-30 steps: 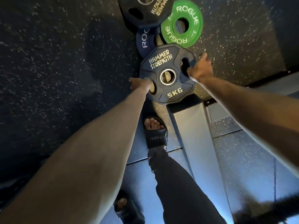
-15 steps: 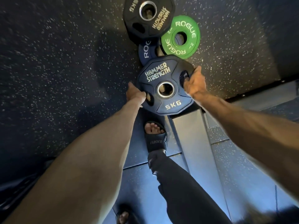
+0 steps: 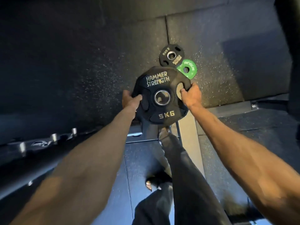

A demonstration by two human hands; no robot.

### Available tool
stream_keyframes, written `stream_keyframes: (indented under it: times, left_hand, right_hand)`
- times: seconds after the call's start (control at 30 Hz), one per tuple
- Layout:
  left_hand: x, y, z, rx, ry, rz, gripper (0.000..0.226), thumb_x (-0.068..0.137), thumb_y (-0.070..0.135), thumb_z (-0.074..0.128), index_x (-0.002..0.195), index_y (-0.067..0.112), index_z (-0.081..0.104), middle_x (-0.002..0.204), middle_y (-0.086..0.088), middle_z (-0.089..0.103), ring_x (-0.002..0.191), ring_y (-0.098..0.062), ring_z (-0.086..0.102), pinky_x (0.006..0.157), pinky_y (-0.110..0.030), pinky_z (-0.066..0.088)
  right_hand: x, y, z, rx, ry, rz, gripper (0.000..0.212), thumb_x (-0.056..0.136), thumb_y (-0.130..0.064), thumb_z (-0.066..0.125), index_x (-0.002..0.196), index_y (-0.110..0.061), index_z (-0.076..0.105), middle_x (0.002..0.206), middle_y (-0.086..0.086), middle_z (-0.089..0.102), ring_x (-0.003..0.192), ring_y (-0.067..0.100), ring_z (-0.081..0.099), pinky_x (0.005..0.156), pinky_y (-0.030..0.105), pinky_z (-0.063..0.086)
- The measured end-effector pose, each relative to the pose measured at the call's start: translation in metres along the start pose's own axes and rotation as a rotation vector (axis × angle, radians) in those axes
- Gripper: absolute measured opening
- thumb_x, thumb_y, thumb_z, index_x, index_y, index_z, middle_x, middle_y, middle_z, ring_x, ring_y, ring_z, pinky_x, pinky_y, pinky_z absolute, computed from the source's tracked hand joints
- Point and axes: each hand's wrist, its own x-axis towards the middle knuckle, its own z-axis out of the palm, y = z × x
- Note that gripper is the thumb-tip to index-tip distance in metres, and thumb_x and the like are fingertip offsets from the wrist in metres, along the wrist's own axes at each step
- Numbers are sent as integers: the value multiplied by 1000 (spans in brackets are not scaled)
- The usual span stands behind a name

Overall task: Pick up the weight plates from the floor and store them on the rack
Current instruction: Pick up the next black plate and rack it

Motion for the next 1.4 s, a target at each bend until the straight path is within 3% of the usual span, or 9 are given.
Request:
stream_keyframes:
  times: [0.13, 0.33, 0.4, 0.5, 0.63, 0.87, 1.03, 1.2, 1.4]
  left_hand:
    - [-110, -26, -82, -173, 105, 39, 28, 80, 19, 70, 100, 18, 50, 89, 0, 58, 74, -18, 53, 69, -33, 45]
    - [-237, -117, -178, -430, 284, 47, 28, 78, 16, 71, 99, 18, 54, 93, -4, 64, 76, -18, 59, 68, -29, 49]
    - [-265, -161, -205, -534, 329, 20, 27, 77, 15, 72, 96, 20, 53, 91, -4, 63, 86, -25, 63, 76, -35, 56]
    - [-300, -229, -244, -649, 420, -37, 29, 76, 18, 74, 99, 18, 57, 93, -7, 64, 96, -30, 67, 86, -41, 58]
    - [-345, -321, -296, -783, 581, -93, 26, 74, 18, 76, 83, 17, 53, 93, -20, 69, 96, -36, 68, 84, -44, 57]
    - [-444, -453, -385, -987, 872, -222, 19, 86, 19, 71, 95, 9, 59, 101, -22, 69, 102, -36, 65, 84, -36, 49]
    - [-492, -523, -453, -1087, 1068, -281, 18, 88, 20, 68, 89, 10, 53, 92, -15, 64, 94, -29, 63, 78, -33, 45]
    - [-528, -572, -528, -1151, 1242, -314, 22, 82, 22, 67, 78, 13, 48, 73, -6, 56, 77, -28, 54, 70, -32, 41]
    - [-552, -621, -636, -1166, 1436, -288, 22, 80, 21, 66, 90, 4, 57, 69, -3, 52, 68, -23, 48, 65, -30, 36]
  right_hand:
    - [-110, -17, -28, 24, -23, -107, 41, 92, -27, 63, 123, -1, 56, 122, 22, 64, 115, 39, 59, 91, 37, 45]
    - [-261, -15, -28, -96, -139, -270, 47, 92, -29, 62, 129, -1, 53, 130, 22, 61, 122, 39, 56, 98, 39, 44]
    - [-308, -13, -17, -172, -180, -334, 49, 92, -32, 61, 128, 1, 54, 130, 24, 61, 121, 40, 57, 98, 40, 45]
    - [-375, -8, 9, -306, -263, -423, 52, 94, -35, 60, 125, 7, 55, 130, 28, 59, 122, 42, 56, 97, 41, 45]
    - [-466, 1, 55, -410, -395, -559, 54, 93, -37, 60, 120, 9, 60, 126, 27, 62, 120, 41, 58, 96, 41, 47]
    - [-632, 19, 140, -523, -608, -800, 52, 87, -39, 67, 109, 8, 67, 115, 27, 68, 111, 40, 65, 91, 45, 53]
    - [-750, 18, 190, -551, -744, -1005, 48, 92, -35, 64, 111, 9, 67, 114, 27, 69, 112, 40, 64, 91, 41, 50]
    - [-846, 9, 248, -522, -832, -1148, 44, 87, -37, 63, 98, 6, 67, 101, 22, 72, 98, 39, 67, 84, 42, 55]
    - [-959, -16, 329, -417, -919, -1258, 46, 85, -40, 65, 101, 3, 69, 101, 20, 72, 96, 35, 68, 80, 35, 53]
